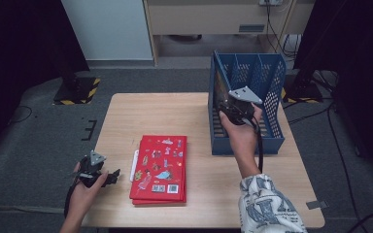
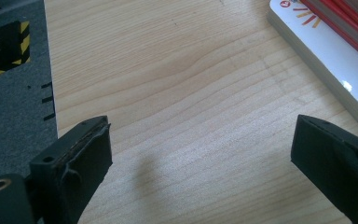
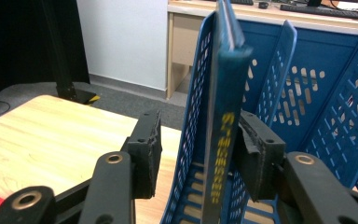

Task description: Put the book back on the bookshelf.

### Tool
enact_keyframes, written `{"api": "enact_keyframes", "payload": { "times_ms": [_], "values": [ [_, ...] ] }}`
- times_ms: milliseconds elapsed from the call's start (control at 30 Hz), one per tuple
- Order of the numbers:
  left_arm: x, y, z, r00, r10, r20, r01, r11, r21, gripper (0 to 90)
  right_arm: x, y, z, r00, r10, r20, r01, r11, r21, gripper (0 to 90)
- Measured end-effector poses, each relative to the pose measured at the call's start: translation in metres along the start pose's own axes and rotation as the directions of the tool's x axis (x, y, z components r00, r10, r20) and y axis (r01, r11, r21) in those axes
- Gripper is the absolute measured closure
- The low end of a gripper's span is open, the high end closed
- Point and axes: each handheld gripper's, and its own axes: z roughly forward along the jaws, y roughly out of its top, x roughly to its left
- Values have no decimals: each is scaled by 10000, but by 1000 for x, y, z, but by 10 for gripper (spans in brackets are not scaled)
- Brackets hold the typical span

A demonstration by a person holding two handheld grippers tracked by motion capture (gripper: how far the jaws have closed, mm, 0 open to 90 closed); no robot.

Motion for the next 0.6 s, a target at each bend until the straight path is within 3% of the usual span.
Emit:
{"api": "enact_keyframes", "payload": {
  "times_ms": [600],
  "values": [
    [0,0,0,10000,21,3,-21,10000,31,44,-1,-25,0,10000,29,7,-29,9989,471,604]
  ]
}}
